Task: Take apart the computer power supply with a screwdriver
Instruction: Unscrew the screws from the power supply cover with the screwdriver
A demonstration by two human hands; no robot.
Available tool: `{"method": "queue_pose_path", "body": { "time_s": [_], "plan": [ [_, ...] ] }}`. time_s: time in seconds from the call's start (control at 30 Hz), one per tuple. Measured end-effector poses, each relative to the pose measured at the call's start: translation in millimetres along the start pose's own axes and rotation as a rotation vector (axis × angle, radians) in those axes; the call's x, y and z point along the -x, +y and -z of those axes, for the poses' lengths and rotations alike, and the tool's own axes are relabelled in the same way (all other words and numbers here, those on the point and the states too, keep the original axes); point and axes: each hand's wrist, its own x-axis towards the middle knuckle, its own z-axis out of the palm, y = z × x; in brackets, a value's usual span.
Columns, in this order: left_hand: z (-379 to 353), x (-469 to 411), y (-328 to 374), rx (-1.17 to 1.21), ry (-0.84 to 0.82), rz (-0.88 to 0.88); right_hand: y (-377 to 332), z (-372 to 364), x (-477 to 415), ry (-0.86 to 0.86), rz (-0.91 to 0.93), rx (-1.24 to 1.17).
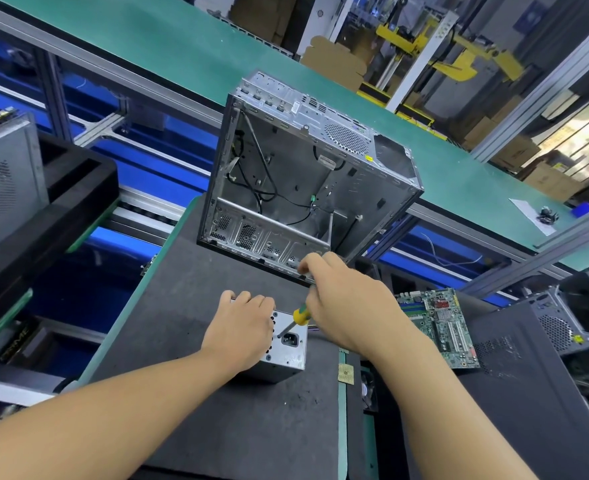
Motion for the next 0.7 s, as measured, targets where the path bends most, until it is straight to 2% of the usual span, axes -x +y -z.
{"method": "queue_pose_path", "body": {
  "time_s": [0.1,0.3,0.53,0.7],
  "plan": [
    [0.8,0.2,-0.2,-0.006,-0.008,0.002,0.4,3.1,-0.1,-0.083,0.006,-0.062],
    [0.0,-1.5,-0.3,0.005,-0.022,0.010,-1.8,1.3,-1.5,0.008,-0.042,0.016],
    [-1.7,-1.8,-0.5,-0.006,-0.041,0.012,-1.7,4.8,-2.0,-0.102,-0.005,-0.039],
    [-3.6,-2.3,-1.8,0.010,-0.052,0.008,-2.1,0.3,-3.6,0.028,-0.060,0.032]
  ]
}}
